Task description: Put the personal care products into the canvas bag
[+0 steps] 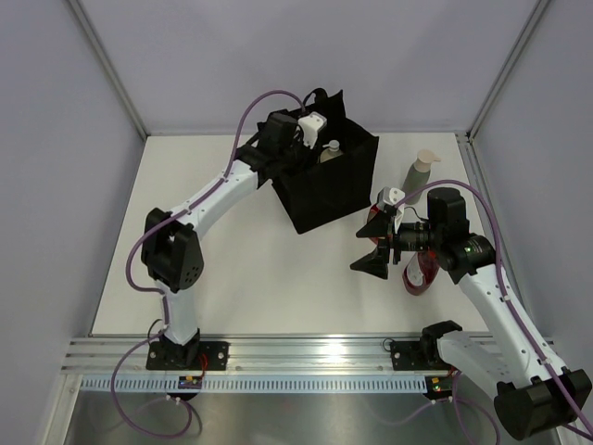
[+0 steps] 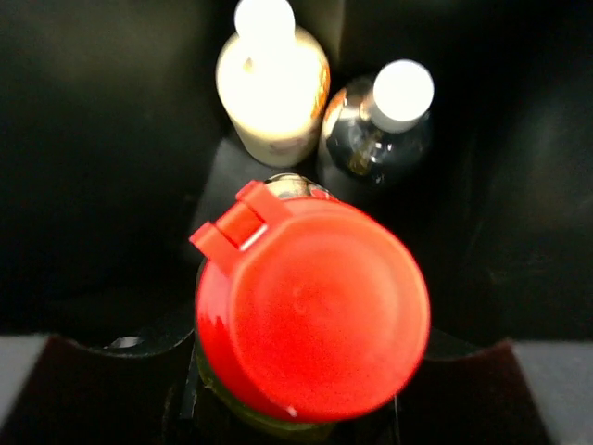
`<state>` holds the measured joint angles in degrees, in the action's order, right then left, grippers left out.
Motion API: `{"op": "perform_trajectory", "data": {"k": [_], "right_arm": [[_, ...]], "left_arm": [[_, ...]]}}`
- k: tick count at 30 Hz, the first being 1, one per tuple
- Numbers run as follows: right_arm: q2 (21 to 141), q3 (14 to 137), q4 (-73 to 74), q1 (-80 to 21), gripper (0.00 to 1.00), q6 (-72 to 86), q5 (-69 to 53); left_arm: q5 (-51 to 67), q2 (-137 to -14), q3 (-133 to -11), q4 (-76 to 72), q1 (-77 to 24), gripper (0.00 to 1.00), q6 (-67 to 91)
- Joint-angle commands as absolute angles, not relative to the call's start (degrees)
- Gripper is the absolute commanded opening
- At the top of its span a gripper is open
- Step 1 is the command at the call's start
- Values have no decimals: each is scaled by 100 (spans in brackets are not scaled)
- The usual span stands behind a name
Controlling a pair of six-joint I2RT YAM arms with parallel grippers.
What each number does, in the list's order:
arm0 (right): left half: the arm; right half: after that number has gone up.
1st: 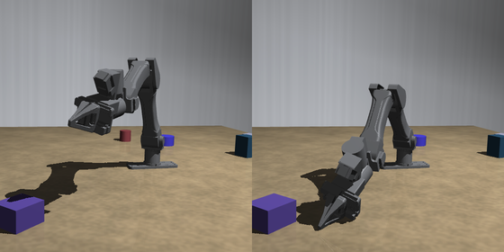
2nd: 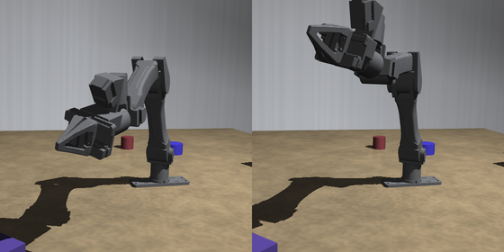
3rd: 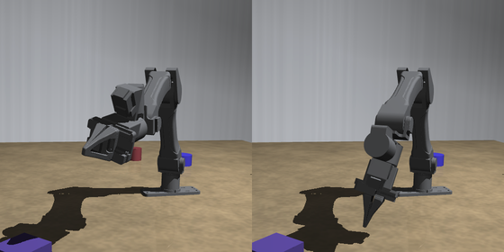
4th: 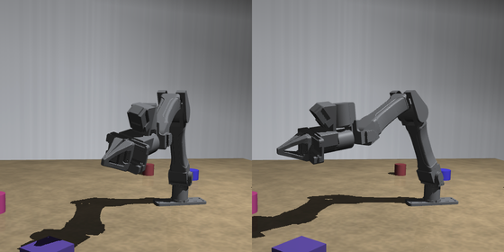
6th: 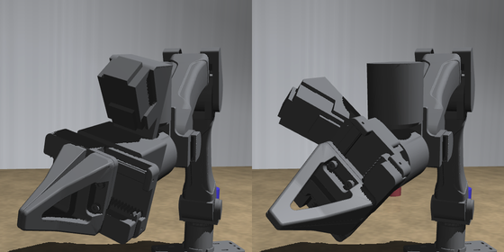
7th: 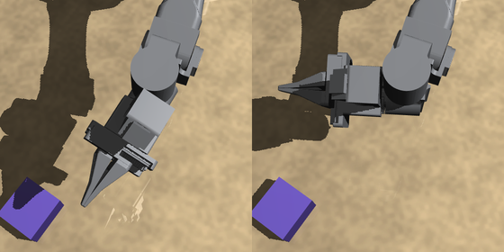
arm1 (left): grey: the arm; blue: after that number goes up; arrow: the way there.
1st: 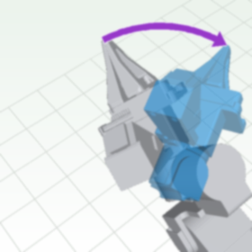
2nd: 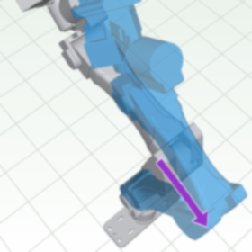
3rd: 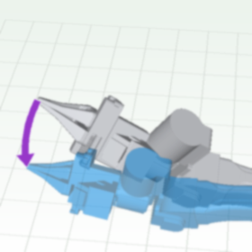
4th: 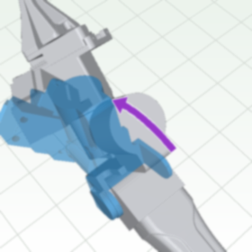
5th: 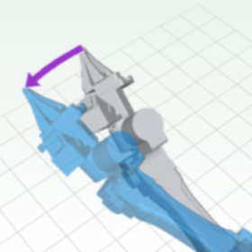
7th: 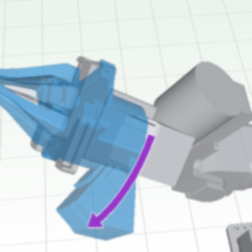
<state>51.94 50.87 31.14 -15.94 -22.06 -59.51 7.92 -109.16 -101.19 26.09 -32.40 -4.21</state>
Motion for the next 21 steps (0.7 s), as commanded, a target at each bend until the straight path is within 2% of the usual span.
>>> {"op": "perform_trajectory", "data": {"k": [1,3,5,6,9,11,13,15,21], "right_arm": [[5194,5133,3050,-1538,99,-2294,-6012],[5194,5133,3059,-1547,99,-2294,-5994],[5194,5133,3050,-1538,100,-2285,-5977],[5203,5133,3050,-1529,100,-2285,-5977],[5194,5133,3059,-1538,100,-2276,-5959],[5194,5133,3059,-1529,99,-2276,-5950],[5194,5124,3067,-1521,99,-2259,-5950],[5203,5115,3050,-1503,100,-2215,-5941],[5194,5150,3076,-1468,99,-2250,-5845]], "left_arm": [[914,-10968,-10512,2250,-3208,39,-510],[827,-11082,-10468,2259,-3191,47,-449],[782,-11118,-10380,2137,-3182,49,-334],[756,-11109,-10258,2084,-3173,54,-290],[765,-11100,-10108,1916,-3147,60,-132],[730,-11066,-10081,1820,-3120,69,-62],[633,-11004,-10090,1776,-3103,86,-26],[650,-10934,-10090,1688,-3085,97,156],[765,-10460,-10397,1652,-3050,99,325]]}}
